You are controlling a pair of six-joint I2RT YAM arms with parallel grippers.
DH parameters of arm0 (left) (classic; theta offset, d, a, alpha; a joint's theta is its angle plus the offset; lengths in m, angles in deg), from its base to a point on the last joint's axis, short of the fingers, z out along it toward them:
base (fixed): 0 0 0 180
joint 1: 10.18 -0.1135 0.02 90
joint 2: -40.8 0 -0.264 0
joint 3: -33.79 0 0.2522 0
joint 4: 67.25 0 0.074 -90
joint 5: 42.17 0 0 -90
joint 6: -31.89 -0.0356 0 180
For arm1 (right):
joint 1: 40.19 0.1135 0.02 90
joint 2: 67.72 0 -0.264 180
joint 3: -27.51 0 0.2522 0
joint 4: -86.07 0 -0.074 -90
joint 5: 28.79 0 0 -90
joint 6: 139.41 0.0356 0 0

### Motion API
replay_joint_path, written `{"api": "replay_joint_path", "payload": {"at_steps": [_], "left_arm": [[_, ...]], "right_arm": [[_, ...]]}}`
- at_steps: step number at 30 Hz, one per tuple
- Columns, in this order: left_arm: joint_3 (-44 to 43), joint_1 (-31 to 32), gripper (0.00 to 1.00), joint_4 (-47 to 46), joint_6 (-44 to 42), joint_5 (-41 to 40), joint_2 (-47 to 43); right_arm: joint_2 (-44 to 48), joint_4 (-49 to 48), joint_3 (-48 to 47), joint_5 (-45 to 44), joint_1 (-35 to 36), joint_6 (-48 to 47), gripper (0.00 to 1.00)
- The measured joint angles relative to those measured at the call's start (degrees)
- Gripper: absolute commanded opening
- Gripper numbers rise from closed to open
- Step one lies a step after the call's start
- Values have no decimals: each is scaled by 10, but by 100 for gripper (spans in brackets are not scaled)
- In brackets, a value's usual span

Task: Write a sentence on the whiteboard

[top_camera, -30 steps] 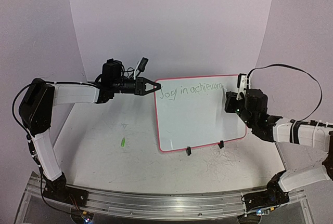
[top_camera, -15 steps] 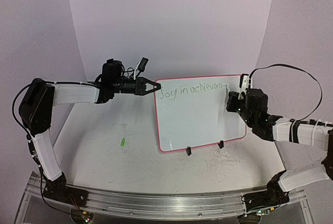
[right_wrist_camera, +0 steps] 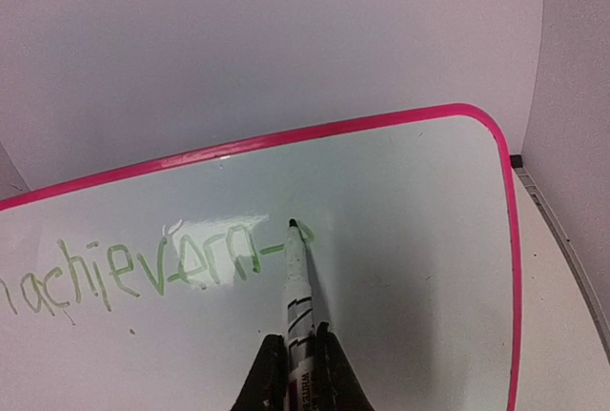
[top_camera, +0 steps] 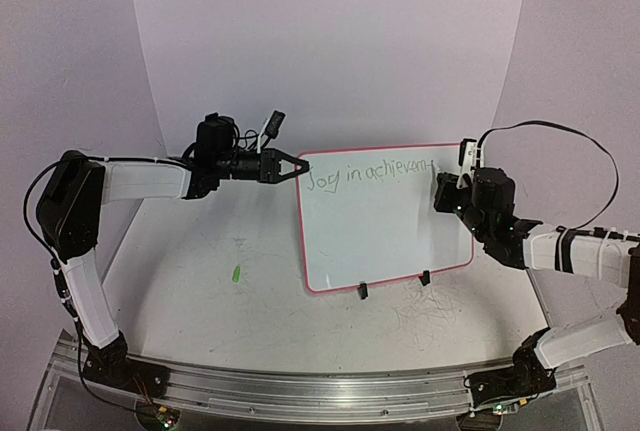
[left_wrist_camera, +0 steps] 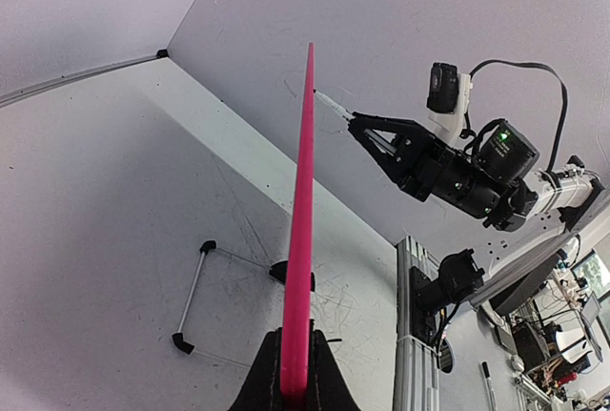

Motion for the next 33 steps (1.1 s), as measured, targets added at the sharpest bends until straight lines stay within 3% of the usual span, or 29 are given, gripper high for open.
{"api": "replay_joint_path", "payload": {"at_steps": [33], "left_arm": [[0, 1, 0, 3, -2, 0, -3]], "right_arm": [[49, 6, 23, 2, -4, -2, 0]]}}
